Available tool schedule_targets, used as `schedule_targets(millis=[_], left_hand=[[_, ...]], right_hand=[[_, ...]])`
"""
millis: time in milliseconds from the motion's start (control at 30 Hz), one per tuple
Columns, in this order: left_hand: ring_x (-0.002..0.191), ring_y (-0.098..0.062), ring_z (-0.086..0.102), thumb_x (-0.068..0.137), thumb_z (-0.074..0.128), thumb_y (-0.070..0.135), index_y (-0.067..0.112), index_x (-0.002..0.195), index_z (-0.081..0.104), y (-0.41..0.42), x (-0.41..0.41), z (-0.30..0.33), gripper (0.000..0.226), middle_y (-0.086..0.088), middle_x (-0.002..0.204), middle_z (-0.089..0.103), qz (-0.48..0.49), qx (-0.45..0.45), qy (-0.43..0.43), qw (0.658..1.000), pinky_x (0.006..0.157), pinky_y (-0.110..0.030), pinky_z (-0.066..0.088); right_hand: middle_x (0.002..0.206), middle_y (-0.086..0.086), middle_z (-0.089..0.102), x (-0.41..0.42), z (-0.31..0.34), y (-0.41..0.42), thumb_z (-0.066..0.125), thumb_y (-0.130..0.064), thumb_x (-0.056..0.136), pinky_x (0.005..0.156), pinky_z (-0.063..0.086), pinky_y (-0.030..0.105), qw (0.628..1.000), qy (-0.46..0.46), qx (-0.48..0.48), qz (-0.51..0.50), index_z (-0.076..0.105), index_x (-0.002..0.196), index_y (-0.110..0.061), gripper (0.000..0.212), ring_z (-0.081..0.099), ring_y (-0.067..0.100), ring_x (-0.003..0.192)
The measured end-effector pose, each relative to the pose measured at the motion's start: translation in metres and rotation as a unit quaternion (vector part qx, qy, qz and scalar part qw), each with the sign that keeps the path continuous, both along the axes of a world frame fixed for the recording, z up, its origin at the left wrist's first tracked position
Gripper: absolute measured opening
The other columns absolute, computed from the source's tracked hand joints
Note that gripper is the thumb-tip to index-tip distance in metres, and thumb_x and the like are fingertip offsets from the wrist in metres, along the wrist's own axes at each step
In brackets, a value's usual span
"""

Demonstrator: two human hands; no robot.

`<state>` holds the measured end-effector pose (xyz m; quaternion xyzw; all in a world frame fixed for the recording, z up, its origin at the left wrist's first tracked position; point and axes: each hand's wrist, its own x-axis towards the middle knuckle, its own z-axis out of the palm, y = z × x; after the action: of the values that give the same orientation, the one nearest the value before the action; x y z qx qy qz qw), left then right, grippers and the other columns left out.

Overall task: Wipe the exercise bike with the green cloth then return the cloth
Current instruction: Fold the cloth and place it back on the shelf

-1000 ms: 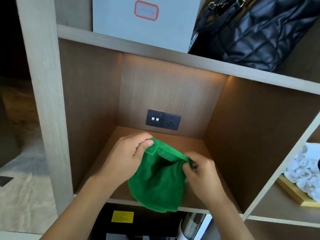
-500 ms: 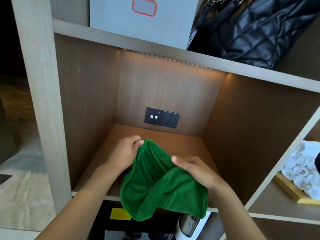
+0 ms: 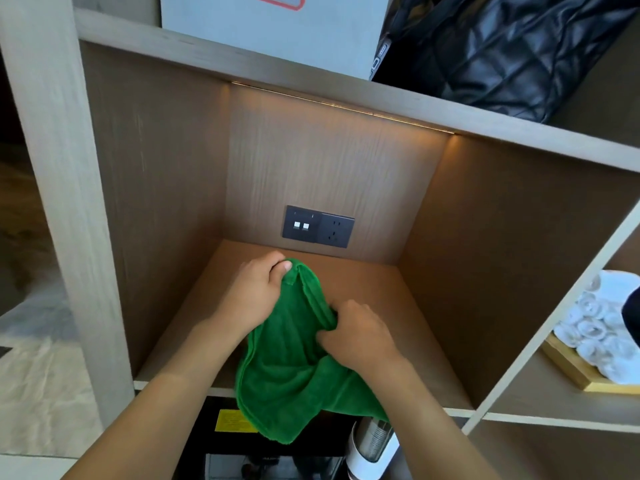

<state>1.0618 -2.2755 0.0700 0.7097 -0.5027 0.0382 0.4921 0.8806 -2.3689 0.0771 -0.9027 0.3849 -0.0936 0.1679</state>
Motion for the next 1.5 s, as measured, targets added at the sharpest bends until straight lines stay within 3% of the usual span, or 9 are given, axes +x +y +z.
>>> schedule_targets(millis=[233,433,567,667,800,967,1200,1367,1500], left_hand=[[0.08,-0.029,0.064,0.107,0.056,0.026,0.015,0.094,0.066,0.023,0.015,0.0,0.02,-0.002,0.081,0.068,0.028,0.023,-0.029,0.999,0.074,-0.049,0.053],[0.077,-0.026,0.064,0.107,0.056,0.024,0.015,0.09,0.065,0.021,0.022,-0.008,0.022,-0.001,0.079,0.066,0.02,0.029,-0.018,0.999,0.072,-0.048,0.053],[0.082,-0.031,0.066,0.108,0.055,0.028,0.014,0.09,0.066,0.005,0.036,-0.011,0.025,-0.004,0.081,0.068,0.057,0.075,-0.012,0.995,0.072,-0.047,0.053],[0.104,-0.036,0.066,0.107,0.057,0.026,0.016,0.109,0.071,-0.013,0.039,-0.007,0.018,-0.009,0.108,0.073,0.109,0.131,-0.01,0.985,0.083,-0.045,0.054],[0.121,-0.031,0.059,0.102,0.062,0.018,0.022,0.13,0.065,-0.01,0.02,-0.006,0.028,-0.006,0.127,0.063,0.119,0.151,-0.078,0.978,0.095,-0.045,0.053],[0.126,-0.015,0.056,0.102,0.065,0.026,0.029,0.131,0.067,0.013,-0.014,-0.041,0.03,0.009,0.131,0.061,-0.053,0.192,-0.098,0.975,0.109,-0.036,0.046],[0.157,-0.025,0.026,0.109,0.041,0.053,0.022,0.162,0.036,0.005,0.0,-0.049,0.061,-0.005,0.171,0.03,0.013,0.327,-0.118,0.938,0.128,-0.036,0.019],[0.137,-0.029,0.042,0.102,0.032,0.071,0.029,0.153,0.048,0.015,-0.001,-0.047,0.068,0.0,0.147,0.053,0.099,0.36,-0.189,0.908,0.107,-0.045,0.045],[0.133,-0.025,0.044,0.106,0.036,0.061,0.03,0.149,0.052,0.013,0.01,-0.045,0.056,0.005,0.144,0.053,0.08,0.358,-0.193,0.91,0.103,-0.045,0.045]], right_hand=[[0.067,0.0,0.073,-0.05,0.028,-0.039,0.071,-0.009,0.074,0.053,0.05,0.027,0.99,0.055,0.122,0.03,0.081,0.078,-0.02,0.015,0.07,0.017,0.064],[0.094,-0.002,0.083,-0.078,0.041,-0.066,0.087,-0.012,0.083,0.096,0.061,0.043,0.98,0.079,0.163,0.083,0.086,0.098,-0.019,0.017,0.079,0.018,0.095],[0.08,0.002,0.079,-0.059,0.039,-0.086,0.082,-0.012,0.091,0.077,0.061,0.042,0.987,-0.097,0.125,0.032,0.081,0.087,-0.014,0.004,0.074,0.015,0.077],[0.095,0.01,0.078,-0.03,0.032,-0.104,0.076,-0.01,0.095,0.08,0.061,0.043,0.973,-0.207,0.08,-0.069,0.077,0.097,-0.006,0.004,0.076,0.029,0.094],[0.133,0.011,0.067,-0.016,0.014,-0.098,0.067,-0.019,0.1,0.101,0.052,0.039,0.987,-0.095,-0.07,-0.107,0.061,0.14,-0.013,0.041,0.064,0.032,0.123],[0.124,0.004,0.062,-0.025,-0.027,-0.058,0.063,-0.017,0.097,0.103,0.05,0.043,0.991,-0.096,-0.088,0.037,0.068,0.126,-0.016,0.03,0.06,0.029,0.118],[0.17,-0.007,0.03,-0.022,-0.05,-0.039,0.039,-0.051,0.111,0.126,0.019,0.038,0.994,0.013,-0.07,0.08,0.037,0.162,-0.029,0.056,0.023,0.016,0.158],[0.175,-0.013,0.018,-0.041,-0.058,-0.029,0.034,-0.056,0.11,0.128,0.008,0.034,0.989,0.024,-0.079,0.12,0.025,0.166,-0.037,0.06,0.01,0.011,0.162],[0.17,-0.012,0.03,-0.043,-0.056,-0.034,0.046,-0.055,0.107,0.126,0.017,0.034,0.991,-0.005,-0.061,0.118,0.039,0.161,-0.035,0.058,0.024,0.013,0.158]])
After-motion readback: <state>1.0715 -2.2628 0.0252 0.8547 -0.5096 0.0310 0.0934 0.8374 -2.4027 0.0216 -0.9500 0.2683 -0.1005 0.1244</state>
